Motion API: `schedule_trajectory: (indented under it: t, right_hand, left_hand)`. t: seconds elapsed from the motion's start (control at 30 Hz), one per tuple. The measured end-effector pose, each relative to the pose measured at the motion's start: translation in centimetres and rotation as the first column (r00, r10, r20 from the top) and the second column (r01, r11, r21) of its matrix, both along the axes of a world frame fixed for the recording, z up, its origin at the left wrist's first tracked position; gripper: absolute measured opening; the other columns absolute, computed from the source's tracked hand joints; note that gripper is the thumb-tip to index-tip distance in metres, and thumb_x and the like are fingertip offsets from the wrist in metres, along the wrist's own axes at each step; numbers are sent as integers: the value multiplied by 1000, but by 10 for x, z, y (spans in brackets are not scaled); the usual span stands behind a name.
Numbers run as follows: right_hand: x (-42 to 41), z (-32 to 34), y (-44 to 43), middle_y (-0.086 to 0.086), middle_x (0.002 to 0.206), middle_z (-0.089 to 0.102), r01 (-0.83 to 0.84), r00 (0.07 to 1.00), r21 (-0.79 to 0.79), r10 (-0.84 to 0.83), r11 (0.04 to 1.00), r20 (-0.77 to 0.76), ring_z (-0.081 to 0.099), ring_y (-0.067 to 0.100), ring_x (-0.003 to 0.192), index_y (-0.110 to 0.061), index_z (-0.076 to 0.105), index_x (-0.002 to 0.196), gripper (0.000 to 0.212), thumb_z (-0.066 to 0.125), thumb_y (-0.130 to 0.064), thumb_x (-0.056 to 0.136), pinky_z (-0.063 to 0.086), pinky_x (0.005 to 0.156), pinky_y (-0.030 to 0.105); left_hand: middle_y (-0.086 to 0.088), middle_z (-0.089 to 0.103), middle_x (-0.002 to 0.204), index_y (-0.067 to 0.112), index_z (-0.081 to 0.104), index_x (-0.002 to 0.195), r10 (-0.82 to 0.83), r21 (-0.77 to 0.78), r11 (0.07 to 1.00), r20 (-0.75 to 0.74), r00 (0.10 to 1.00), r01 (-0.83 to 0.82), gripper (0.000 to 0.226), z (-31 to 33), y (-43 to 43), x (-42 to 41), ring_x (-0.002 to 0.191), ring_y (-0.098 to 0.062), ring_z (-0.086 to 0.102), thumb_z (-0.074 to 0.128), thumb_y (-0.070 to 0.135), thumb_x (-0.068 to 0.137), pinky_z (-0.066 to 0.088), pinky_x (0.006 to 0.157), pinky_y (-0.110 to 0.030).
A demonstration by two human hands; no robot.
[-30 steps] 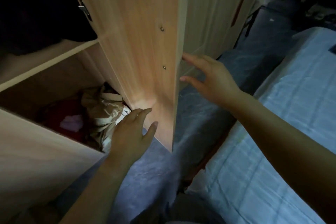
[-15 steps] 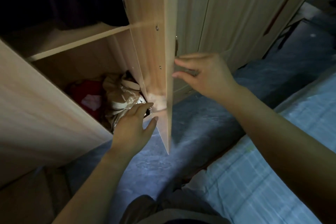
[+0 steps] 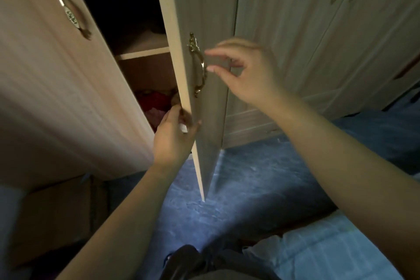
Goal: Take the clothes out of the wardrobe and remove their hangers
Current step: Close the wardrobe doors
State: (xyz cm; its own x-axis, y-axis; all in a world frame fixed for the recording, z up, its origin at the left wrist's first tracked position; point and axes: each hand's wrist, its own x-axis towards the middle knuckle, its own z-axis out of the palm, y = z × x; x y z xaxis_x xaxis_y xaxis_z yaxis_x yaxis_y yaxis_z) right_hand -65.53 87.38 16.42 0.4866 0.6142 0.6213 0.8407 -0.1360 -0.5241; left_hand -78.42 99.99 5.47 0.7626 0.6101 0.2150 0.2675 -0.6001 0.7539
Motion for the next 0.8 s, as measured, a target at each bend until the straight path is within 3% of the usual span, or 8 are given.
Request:
schedule_trajectory:
  t: [0.1,0.17,0.23,0.3,0.43,0.6,0.8]
  right_hand:
    - [18,7,21,5,126,56,32,999,-51,-30,998,40,56,20,111,-14,57,126,48,68,-30,81,50,89,44]
    - [27,7,39,9,144,40,30,997,-151,-19,988,76,40,23,130,-15,40,140,66,68,-31,82,41,103,42]
    - [31,4,58,10,153,23,27,997,-211,-11,977,79,25,22,139,-15,24,146,80,68,-31,82,29,110,31]
    - [34,-3,76,13,155,12,22,997,-223,-5,974,76,19,21,141,-15,16,148,86,69,-31,82,20,107,19]
    - [39,-16,115,24,154,5,17,983,-234,26,972,182,18,30,141,-11,17,147,88,71,-29,80,25,108,26]
    - [54,-34,173,36,148,9,77,951,-157,-25,985,309,16,38,140,-7,27,144,89,77,-27,73,23,113,32]
    - [68,-47,236,36,145,20,189,937,-84,-154,978,314,20,42,138,-9,36,141,85,78,-27,70,21,114,34]
  left_hand:
    - [9,66,87,28,56,95,60,45,997,-46,997,-58,15,-4,25,-1,83,-11,61,65,32,83,53,73,-39]
    - [9,66,88,28,58,94,64,105,993,-64,996,-57,14,-4,38,-3,83,-10,61,64,35,84,53,72,-38]
    - [8,65,90,26,58,93,73,130,989,-62,995,-64,13,-3,48,-5,83,-10,62,64,35,85,53,71,-37]
    - [7,66,90,24,58,90,97,91,991,-35,995,-94,10,-2,61,-5,83,-12,62,63,31,85,53,72,-37]
    - [3,65,91,19,57,90,131,95,988,-47,990,-126,8,4,102,-4,83,-17,63,61,26,87,52,71,-35]
    - [-1,64,103,16,57,105,123,191,975,-35,992,-114,20,7,168,7,88,-19,63,61,25,87,51,73,-36]
    - [-11,50,130,11,42,134,85,352,932,14,996,-85,55,-5,228,12,118,-27,47,67,21,85,40,92,-35]
